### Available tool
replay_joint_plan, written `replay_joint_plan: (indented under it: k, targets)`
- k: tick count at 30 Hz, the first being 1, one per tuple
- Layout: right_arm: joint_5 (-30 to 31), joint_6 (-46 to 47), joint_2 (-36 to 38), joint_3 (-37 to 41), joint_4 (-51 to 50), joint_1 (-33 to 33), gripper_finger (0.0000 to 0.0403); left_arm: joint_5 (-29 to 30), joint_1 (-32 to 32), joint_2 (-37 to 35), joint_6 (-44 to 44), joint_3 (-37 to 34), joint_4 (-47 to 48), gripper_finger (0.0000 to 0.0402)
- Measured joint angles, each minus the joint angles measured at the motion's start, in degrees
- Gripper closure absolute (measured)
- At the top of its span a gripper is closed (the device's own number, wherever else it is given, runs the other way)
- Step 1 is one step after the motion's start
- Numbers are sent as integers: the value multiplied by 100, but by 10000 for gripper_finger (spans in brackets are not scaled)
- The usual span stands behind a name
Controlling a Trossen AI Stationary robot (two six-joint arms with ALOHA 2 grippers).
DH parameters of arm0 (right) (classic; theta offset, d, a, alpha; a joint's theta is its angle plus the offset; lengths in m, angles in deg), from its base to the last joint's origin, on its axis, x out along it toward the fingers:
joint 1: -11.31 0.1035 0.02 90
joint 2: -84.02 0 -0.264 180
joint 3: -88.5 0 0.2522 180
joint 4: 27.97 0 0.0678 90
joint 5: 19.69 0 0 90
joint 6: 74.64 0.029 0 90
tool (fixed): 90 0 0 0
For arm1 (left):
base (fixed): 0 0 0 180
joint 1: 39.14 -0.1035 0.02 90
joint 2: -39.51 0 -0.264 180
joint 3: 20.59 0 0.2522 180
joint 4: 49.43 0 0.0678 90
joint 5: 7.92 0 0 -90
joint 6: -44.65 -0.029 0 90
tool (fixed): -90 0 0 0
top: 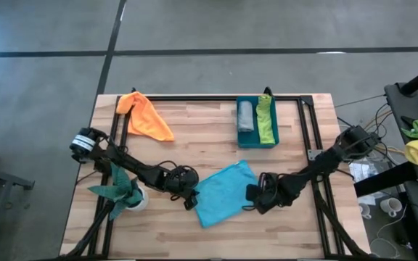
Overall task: Roll microfiber towels into tight, uniform cylinder then place into a basket
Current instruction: Roll the blue towel
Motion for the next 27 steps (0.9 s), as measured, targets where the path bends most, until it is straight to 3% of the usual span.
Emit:
replay_joint_plan:
  k: [6,13,18,23,27]
  targets:
    - [326,-207,44,4,-19,-155,300,-11,0,0,9,0,11,249]
    - [154,-852,125,-2,66,-158,385,-15,2,0,15,0,13,249]
    - [319,-1753,347,-140,-150,-158,393,-18,2,0,28,0,16,249]
    - [474,-3082,296,-1055,-1343,-224,394,-20,0,0,168,4,20,249]
    - [219,-4006,-93,-1698,-1568,-298,394,35,-28,0,136,9,26,249]
